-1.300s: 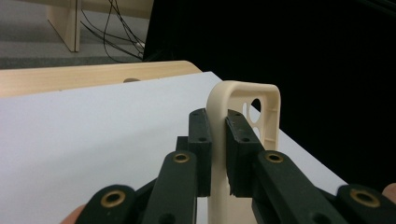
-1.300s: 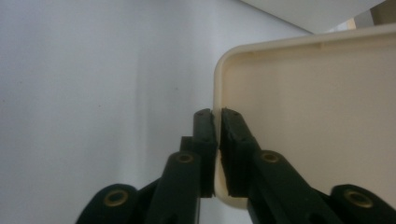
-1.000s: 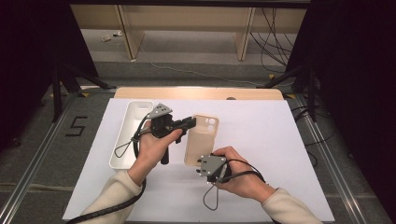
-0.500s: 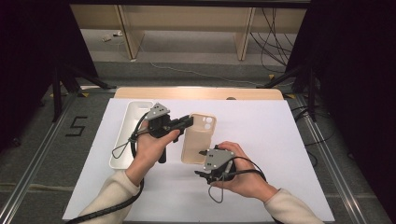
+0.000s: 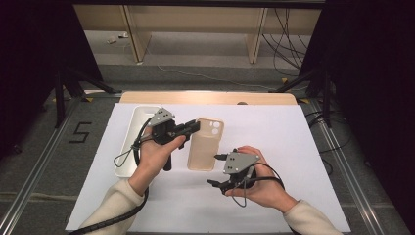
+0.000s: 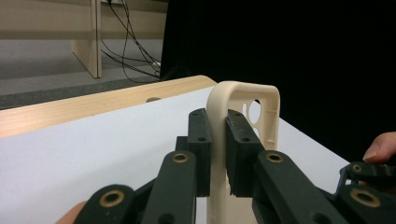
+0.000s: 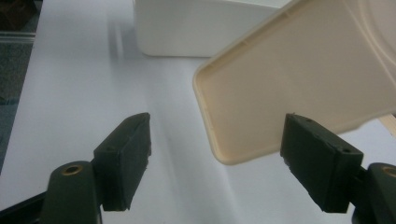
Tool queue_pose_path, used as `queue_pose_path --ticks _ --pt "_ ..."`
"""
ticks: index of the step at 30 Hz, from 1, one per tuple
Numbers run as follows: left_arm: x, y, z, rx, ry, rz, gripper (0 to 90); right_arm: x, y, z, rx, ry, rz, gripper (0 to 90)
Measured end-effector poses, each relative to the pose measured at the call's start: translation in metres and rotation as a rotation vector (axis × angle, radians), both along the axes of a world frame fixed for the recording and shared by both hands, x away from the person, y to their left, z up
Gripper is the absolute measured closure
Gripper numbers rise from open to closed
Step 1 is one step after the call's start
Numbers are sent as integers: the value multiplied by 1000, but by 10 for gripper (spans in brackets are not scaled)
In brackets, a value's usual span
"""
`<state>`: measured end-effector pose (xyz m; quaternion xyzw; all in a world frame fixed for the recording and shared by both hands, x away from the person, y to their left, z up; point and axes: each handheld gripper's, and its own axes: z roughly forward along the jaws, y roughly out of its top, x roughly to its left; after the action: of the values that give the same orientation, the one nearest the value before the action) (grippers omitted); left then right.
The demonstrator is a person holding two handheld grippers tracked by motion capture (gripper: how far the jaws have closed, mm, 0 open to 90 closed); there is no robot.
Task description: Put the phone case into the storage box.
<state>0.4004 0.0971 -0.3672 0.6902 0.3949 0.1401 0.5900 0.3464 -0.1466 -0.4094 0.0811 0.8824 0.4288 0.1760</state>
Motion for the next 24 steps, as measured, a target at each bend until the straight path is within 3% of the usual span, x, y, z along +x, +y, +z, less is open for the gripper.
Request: queue_pose_path --ticks 24 --pt "-6 23 2 17 -27 40 816 3 -42 0 120 50 -102 238"
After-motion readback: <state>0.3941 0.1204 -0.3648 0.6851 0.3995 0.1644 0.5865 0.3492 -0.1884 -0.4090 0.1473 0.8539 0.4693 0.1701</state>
